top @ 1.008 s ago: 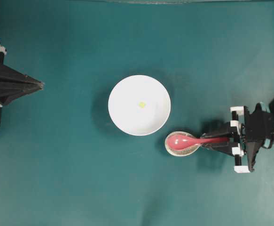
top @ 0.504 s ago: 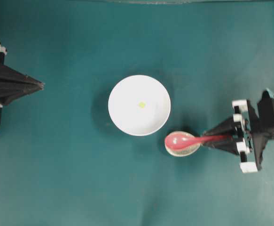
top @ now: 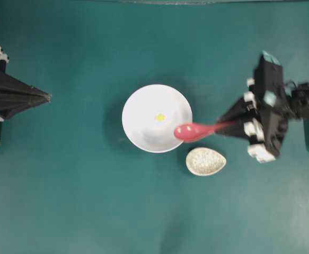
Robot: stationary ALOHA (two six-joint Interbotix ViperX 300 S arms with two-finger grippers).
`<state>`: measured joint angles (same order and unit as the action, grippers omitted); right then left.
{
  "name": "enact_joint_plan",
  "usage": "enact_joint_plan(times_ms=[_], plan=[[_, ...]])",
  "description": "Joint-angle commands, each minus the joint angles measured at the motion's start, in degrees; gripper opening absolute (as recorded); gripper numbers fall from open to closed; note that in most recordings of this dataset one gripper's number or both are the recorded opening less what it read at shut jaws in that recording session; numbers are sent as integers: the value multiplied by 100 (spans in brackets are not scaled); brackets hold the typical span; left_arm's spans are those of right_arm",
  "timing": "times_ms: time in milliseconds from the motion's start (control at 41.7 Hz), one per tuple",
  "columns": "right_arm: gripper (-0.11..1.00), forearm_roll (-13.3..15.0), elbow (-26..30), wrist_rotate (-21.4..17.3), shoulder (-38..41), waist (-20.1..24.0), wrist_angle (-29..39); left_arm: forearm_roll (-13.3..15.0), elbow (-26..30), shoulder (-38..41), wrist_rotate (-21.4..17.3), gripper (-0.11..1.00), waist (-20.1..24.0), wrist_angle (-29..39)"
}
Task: Scoop the yellow hexagonal prism block from the bowl with a spoon using the right arm.
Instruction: 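Lift the pink spoon and carry it over the white bowl, then dip the spoon into the bowl under the yellow block and lift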
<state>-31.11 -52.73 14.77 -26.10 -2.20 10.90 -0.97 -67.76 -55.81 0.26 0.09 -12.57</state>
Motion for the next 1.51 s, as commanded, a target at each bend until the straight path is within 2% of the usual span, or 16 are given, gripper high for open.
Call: enact_joint_plan(times_ms=[0, 216, 408, 528, 720, 816, 1488], plan=[[24, 97, 483, 0, 70, -290, 606, -18, 105, 62, -9, 1, 9, -26], [24, 308, 1371, -35, 615, -844, 1898, -18, 114, 62, -26, 1, 9, -18], [24, 492, 2004, -176, 1248, -1020, 2663, -26, 105, 62, -26, 1, 9, -26], [24, 826, 2408, -422, 1608, -1020, 3103, -18, 114, 62, -26, 1, 9, -26], [24, 1529, 2883, -1107, 1995, -1020, 3683, -26, 105, 62, -26, 1, 9, -26], [24, 1714, 2988, -1230, 2109, -993, 3850, -18, 105, 62, -26, 1, 9, -26], [24, 1723, 3076, -1239, 2540, -800, 3700, -35, 105, 35, -35, 1, 9, -62]])
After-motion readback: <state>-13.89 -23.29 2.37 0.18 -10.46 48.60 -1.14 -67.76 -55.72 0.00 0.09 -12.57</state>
